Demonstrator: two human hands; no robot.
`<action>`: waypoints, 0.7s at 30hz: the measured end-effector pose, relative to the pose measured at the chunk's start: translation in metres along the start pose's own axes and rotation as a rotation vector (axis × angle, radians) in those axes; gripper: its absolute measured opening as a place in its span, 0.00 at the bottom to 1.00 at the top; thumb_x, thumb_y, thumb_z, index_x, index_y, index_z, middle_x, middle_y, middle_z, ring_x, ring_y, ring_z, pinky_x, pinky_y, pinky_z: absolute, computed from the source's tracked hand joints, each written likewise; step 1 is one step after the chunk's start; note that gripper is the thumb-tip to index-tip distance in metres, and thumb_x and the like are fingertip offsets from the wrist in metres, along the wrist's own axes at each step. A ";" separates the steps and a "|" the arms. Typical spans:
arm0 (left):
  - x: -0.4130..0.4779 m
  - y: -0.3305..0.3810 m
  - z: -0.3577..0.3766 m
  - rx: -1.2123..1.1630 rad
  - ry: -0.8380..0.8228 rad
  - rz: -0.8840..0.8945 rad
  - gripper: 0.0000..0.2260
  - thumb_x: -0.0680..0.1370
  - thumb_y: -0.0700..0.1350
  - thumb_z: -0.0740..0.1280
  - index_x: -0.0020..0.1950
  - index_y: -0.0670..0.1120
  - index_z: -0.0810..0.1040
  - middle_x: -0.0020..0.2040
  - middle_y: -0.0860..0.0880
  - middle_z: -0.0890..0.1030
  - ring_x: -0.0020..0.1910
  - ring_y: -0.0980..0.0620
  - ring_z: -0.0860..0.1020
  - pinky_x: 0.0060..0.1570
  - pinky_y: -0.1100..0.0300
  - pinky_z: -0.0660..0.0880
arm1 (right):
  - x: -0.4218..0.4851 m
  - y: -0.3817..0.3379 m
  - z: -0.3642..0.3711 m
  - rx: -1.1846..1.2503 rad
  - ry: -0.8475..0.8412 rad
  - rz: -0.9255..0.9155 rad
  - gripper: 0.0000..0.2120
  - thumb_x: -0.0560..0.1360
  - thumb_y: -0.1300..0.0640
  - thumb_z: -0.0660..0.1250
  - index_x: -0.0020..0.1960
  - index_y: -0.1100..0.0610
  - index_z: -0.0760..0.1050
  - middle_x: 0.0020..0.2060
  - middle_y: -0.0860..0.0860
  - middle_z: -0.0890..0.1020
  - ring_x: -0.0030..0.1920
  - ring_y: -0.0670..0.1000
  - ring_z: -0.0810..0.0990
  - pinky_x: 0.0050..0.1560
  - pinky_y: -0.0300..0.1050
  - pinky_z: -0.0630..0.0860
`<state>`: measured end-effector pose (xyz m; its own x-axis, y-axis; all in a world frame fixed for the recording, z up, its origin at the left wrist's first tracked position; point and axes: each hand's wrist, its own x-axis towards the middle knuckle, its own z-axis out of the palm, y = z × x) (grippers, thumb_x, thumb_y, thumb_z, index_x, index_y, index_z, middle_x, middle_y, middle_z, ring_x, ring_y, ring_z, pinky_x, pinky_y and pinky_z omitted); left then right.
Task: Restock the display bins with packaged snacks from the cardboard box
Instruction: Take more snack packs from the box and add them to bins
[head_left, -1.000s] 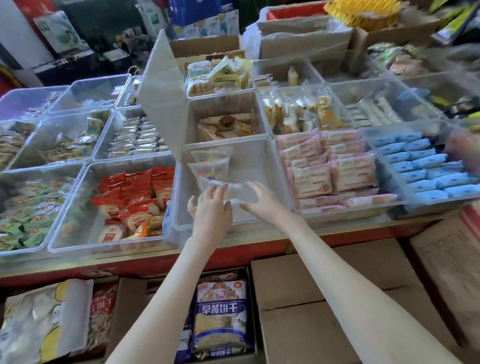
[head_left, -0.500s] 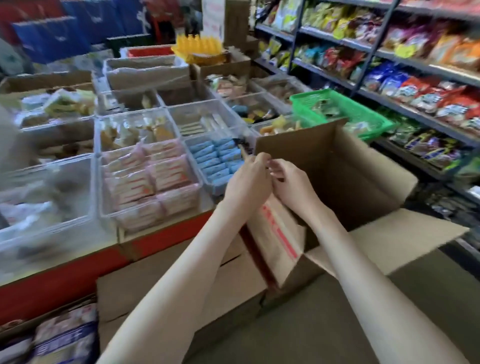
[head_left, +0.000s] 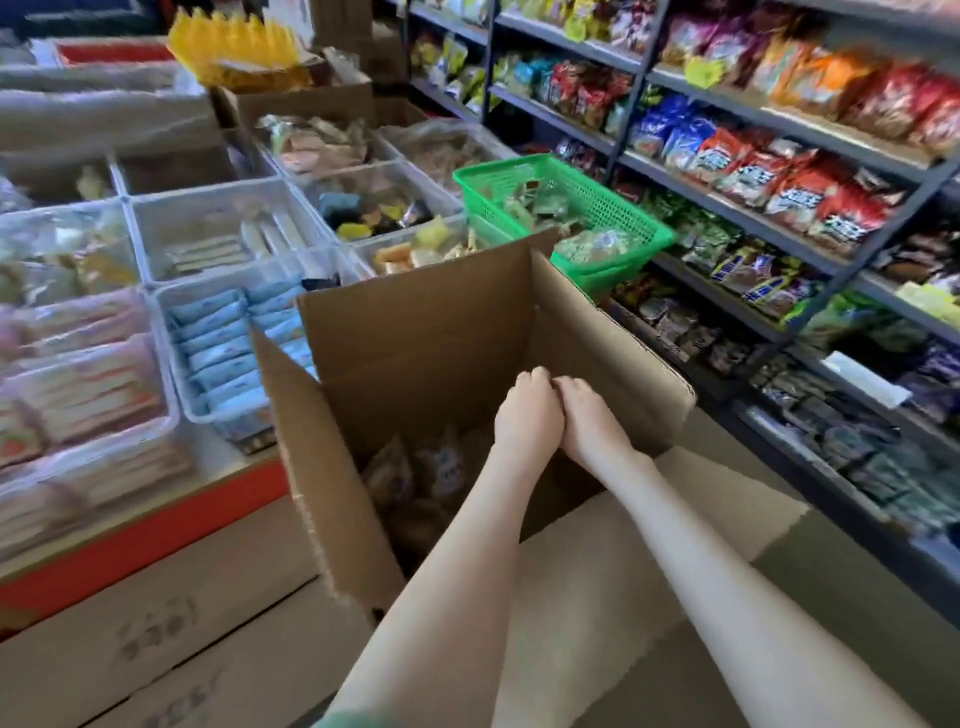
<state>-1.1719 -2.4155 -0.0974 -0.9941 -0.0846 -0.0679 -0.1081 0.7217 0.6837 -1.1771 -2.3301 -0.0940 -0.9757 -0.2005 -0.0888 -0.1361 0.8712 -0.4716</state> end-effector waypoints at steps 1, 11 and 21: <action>0.016 -0.006 0.013 -0.006 -0.024 -0.048 0.14 0.82 0.43 0.53 0.66 0.42 0.69 0.62 0.42 0.73 0.61 0.42 0.73 0.58 0.49 0.72 | 0.017 0.011 0.007 -0.037 -0.046 0.004 0.18 0.80 0.57 0.59 0.69 0.57 0.66 0.64 0.55 0.72 0.64 0.55 0.72 0.60 0.47 0.70; 0.047 -0.136 0.072 0.188 -0.195 -0.594 0.25 0.80 0.41 0.59 0.76 0.44 0.57 0.74 0.42 0.60 0.72 0.43 0.62 0.68 0.50 0.63 | 0.112 0.041 0.123 -0.146 -0.533 -0.020 0.29 0.79 0.61 0.58 0.77 0.56 0.51 0.74 0.57 0.60 0.72 0.58 0.63 0.68 0.52 0.67; 0.073 -0.219 0.100 0.216 -0.159 -0.786 0.30 0.78 0.44 0.64 0.76 0.46 0.53 0.74 0.43 0.56 0.74 0.43 0.55 0.72 0.48 0.55 | 0.184 0.050 0.244 0.095 -0.617 0.047 0.35 0.73 0.59 0.69 0.75 0.55 0.56 0.68 0.56 0.67 0.68 0.58 0.68 0.63 0.49 0.69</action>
<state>-1.2215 -2.5111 -0.3253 -0.6153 -0.5328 -0.5810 -0.7552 0.6097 0.2407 -1.3214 -2.4326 -0.3475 -0.6973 -0.4091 -0.5886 -0.0514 0.8475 -0.5282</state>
